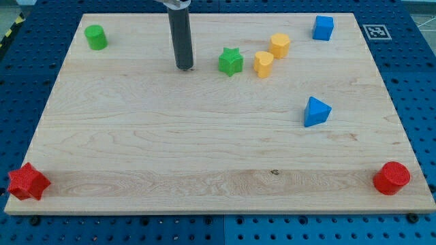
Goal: Move your arm to the top right
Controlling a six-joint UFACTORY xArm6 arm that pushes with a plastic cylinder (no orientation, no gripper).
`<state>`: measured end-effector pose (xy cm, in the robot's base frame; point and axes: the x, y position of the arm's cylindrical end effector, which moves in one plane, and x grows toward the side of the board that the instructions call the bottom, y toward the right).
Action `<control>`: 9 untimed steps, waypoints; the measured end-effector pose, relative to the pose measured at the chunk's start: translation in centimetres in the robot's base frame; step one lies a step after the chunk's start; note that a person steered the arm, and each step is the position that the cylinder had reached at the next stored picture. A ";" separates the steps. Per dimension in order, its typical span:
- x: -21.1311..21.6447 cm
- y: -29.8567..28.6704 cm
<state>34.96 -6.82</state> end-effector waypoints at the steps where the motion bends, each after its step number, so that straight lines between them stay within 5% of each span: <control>1: 4.5 0.0; 2: 14.2 0.0; 5: 13.6 10.9; 9: 0.8 22.4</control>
<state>35.80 15.57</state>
